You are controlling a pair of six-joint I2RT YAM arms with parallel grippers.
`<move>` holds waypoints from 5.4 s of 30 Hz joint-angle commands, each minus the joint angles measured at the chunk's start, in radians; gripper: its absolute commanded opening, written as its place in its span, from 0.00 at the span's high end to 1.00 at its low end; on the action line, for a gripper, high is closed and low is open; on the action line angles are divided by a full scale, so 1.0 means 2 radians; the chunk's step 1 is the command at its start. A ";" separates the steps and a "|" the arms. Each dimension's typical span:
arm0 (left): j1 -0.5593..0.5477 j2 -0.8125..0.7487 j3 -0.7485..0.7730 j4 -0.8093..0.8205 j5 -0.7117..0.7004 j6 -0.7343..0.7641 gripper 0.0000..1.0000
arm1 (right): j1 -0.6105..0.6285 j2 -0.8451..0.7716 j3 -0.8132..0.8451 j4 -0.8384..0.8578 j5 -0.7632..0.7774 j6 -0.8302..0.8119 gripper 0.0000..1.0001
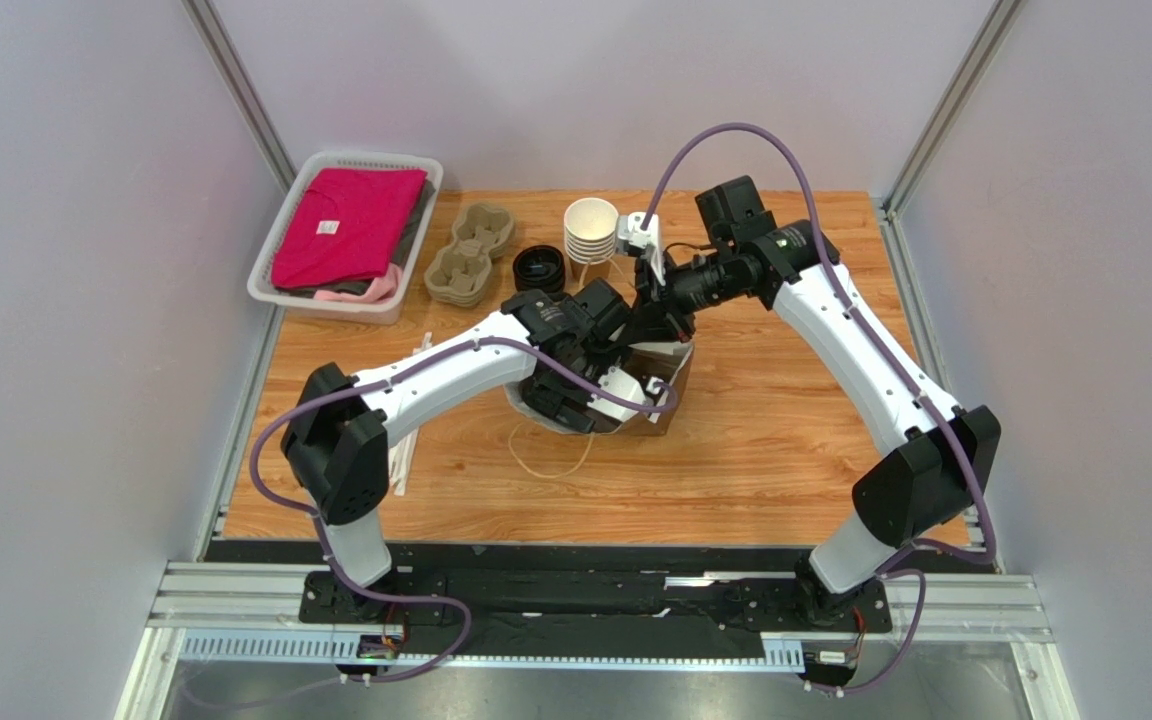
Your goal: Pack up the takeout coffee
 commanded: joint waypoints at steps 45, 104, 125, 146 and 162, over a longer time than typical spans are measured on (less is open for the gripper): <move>0.007 -0.092 0.140 -0.028 0.074 0.069 0.73 | 0.011 -0.028 -0.044 0.137 0.164 0.033 1.00; 0.215 -0.071 0.068 -0.352 0.123 -0.124 0.77 | -0.044 -0.130 -0.113 0.135 0.281 -0.022 1.00; 0.179 0.016 0.028 -0.353 -0.131 -0.045 0.77 | -0.046 -0.145 -0.143 0.135 0.277 -0.007 1.00; 0.113 0.070 0.007 -0.351 -0.193 0.003 0.71 | -0.094 -0.173 -0.169 0.134 0.299 -0.013 1.00; 0.093 0.122 0.047 -0.351 -0.198 0.004 0.39 | -0.115 -0.183 -0.171 0.124 0.299 -0.021 1.00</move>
